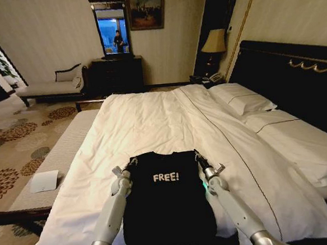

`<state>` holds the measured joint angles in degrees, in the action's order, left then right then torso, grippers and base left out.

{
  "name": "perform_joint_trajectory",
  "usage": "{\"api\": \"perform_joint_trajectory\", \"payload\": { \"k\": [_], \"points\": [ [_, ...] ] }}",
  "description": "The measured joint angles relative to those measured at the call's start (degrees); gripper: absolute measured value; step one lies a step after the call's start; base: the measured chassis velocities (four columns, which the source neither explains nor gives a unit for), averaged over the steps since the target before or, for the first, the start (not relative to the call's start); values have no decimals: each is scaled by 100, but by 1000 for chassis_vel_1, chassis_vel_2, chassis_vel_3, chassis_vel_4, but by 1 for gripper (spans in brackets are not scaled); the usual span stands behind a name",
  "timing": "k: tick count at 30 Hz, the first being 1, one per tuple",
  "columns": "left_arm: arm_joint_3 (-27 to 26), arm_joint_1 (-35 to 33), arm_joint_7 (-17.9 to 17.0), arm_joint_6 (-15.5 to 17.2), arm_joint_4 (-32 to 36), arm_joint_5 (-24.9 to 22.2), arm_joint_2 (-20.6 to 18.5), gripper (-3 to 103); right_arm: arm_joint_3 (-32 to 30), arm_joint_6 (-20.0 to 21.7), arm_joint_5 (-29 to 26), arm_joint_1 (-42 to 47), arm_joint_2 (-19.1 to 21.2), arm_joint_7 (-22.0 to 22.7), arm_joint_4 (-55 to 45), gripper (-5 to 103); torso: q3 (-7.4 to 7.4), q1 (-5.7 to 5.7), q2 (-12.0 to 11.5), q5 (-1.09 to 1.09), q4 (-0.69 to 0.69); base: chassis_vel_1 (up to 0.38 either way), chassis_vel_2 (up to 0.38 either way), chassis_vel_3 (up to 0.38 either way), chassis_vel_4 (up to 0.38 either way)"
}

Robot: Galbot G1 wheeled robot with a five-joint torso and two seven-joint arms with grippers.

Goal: Fold the clothes on the bed.

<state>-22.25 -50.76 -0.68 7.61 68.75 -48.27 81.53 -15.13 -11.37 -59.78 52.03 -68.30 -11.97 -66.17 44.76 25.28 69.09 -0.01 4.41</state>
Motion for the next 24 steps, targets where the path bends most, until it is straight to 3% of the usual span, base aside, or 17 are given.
{"api": "perform_joint_trajectory", "payload": {
  "k": [1, 4, 7, 10, 12, 15, 17, 20, 24],
  "points": [
    [0, 0, 0, 0, 0, 0, 0, 20, 0, 0, 0, 0, 0, 0, 0, 0, 0, 0, 0, 0, 0, 0, 0, 0, 0],
    [-18, -1, 24, -9, 7, -39, -27, 4, 8, 21, -41, 19, 34, 65, -116, 0, 0, 0, 0, 0, 0, 0, 0, 0, 0],
    [-26, -12, 45, -34, 61, -97, -46, 2, 7, 21, -82, 50, 53, 153, -244, 0, 0, 0, 0, 0, 0, 0, 0, 0, 0],
    [-67, -210, 110, -102, 674, -468, -120, 0, -66, 1, -269, 313, 194, 645, -1012, 0, 0, 1, 0, 0, -1, 0, 0, 0, 0],
    [-79, -270, 117, -107, 845, -531, -138, 0, -100, -2, -318, 402, 249, 759, -1212, 0, 0, 1, 0, 0, -1, 0, 0, 0, 0],
    [-220, -696, 104, -79, 1836, -906, -273, 0, -364, -9, -456, 983, 669, 1088, -2345, 0, 0, 0, 0, 0, 2, 0, 0, 0, 0],
    [-250, -773, 96, -66, 1995, -961, -298, 0, -405, -9, -476, 1070, 725, 1113, -2502, 0, 0, 0, 0, -1, 1, 0, 0, 0, 0],
    [-406, -1164, 24, 25, 2867, -1266, -571, 0, -592, -9, -643, 1437, 1084, 1372, -3392, 0, -1, -1, 1, 0, 1, 0, 0, 0, 0],
    [-472, -1251, -74, 100, 3483, -1490, -935, 0, -576, 35, -904, 1317, 1374, 1611, -3854, 0, -1, -1, 1, 1, 1, 0, 0, 0, 0]
  ]
}}
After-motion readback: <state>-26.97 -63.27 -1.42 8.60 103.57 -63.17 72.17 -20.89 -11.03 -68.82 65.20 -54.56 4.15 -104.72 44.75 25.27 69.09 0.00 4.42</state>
